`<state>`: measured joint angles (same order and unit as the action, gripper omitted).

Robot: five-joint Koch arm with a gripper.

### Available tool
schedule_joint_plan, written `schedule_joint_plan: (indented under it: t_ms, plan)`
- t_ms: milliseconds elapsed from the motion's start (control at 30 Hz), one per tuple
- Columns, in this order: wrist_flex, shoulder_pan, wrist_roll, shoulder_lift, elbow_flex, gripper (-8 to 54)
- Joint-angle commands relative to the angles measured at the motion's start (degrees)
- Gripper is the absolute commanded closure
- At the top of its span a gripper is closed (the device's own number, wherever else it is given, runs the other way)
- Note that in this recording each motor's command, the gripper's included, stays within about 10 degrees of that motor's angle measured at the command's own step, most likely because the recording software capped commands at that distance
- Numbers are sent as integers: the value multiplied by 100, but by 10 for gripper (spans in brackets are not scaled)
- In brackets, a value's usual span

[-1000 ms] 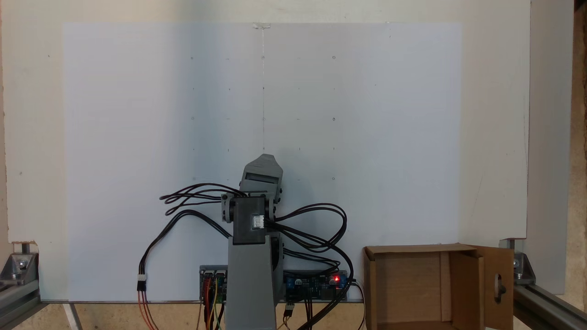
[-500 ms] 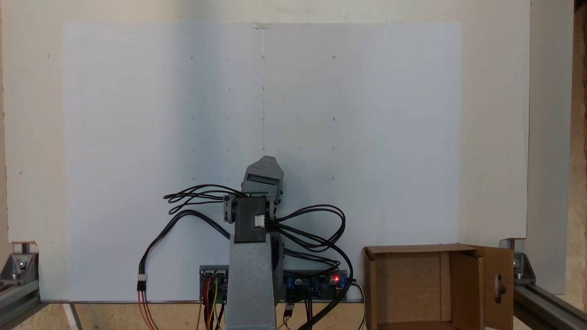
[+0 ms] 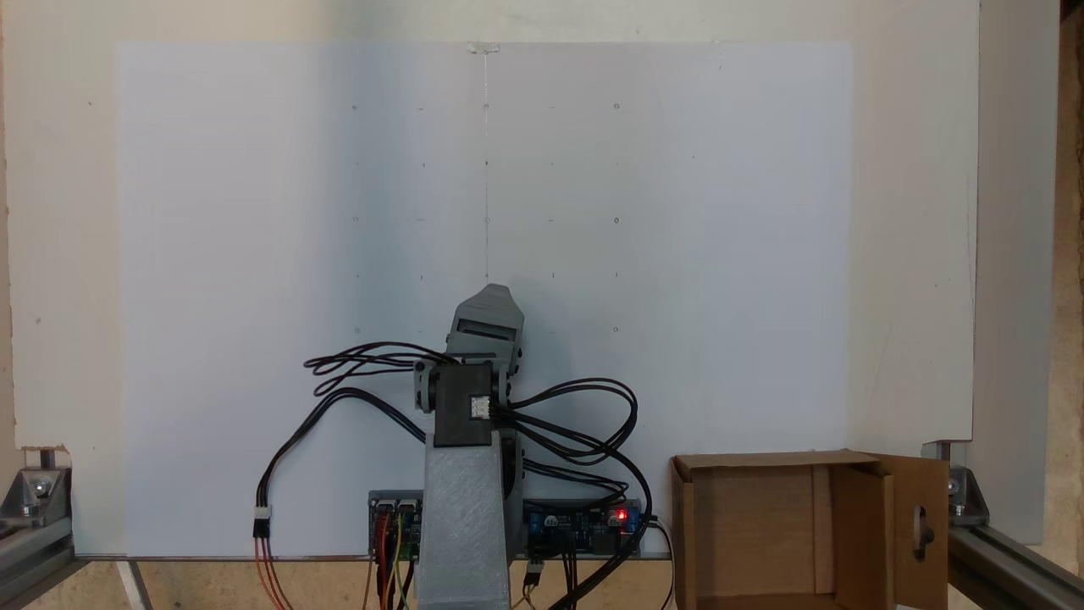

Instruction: Grasp a green dice and put it in the bin.

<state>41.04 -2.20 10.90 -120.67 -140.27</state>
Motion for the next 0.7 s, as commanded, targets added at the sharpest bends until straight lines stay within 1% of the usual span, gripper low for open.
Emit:
schedule_joint_plan:
  t_ms: [0, 167, 333, 667]
  plan:
    - [-44, -53, 237, -9, 53, 5]
    - [-70, -88, 229, 141, 44, 7]
    - [-167, -141, 229, 527, 44, 10]
    - [-448, -141, 229, 765, 44, 18]
